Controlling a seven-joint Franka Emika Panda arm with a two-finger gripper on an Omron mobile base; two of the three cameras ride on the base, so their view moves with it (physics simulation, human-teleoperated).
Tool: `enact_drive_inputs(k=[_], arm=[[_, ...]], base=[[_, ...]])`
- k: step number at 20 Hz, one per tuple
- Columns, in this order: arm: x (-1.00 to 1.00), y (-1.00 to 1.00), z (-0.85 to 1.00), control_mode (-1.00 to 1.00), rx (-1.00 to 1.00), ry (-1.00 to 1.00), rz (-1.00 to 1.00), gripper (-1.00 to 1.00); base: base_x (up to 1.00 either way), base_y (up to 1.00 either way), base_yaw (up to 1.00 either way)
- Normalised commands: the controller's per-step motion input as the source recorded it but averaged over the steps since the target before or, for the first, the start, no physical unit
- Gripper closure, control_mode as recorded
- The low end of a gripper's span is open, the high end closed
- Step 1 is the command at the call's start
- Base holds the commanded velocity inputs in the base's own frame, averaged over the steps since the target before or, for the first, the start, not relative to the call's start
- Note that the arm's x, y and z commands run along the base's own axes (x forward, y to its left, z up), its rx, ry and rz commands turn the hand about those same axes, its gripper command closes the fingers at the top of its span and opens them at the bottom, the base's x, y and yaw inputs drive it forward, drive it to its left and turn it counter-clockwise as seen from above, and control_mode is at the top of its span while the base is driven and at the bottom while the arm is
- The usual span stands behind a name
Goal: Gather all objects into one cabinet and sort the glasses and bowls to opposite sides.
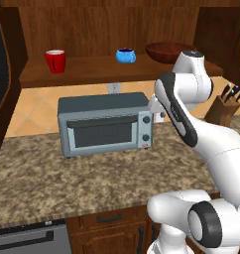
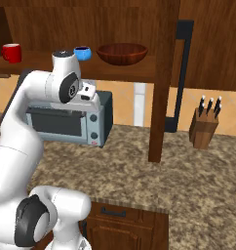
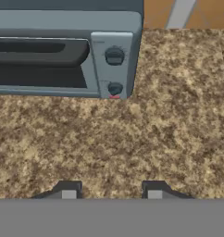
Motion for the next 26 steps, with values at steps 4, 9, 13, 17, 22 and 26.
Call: enact_drive_inputs(k=[4,9,13,17,22,26], arm=[[-0.46,0.0,0.04,-1.0,0.0,-0.25,0.0,-1.0],[-0.71,0.0,0.28,-1.0,-0.05,-0.6,0.0,-1.0],[-0.71,0.0,0.03,-1.0,-0.07,-0.54,0.0,-1.0],[-0.34,0.0,0.0,-1.0,-0.01,-0.23,0.0,-1.0],[-0.16,0.0,0.0,-1.0,0.0,-0.1,0.0,-1.0],[0.0,0.0,0.0,1.0,0.0,0.0,0.0,-1.0]], base=[[0.0,0.0,0.0],[0.0,0.0,0.0],[0.0,0.0,0.0],[0.0,0.0,0.0],[0.0,0.0,0.0],[-0.36,0.0,0.0]])
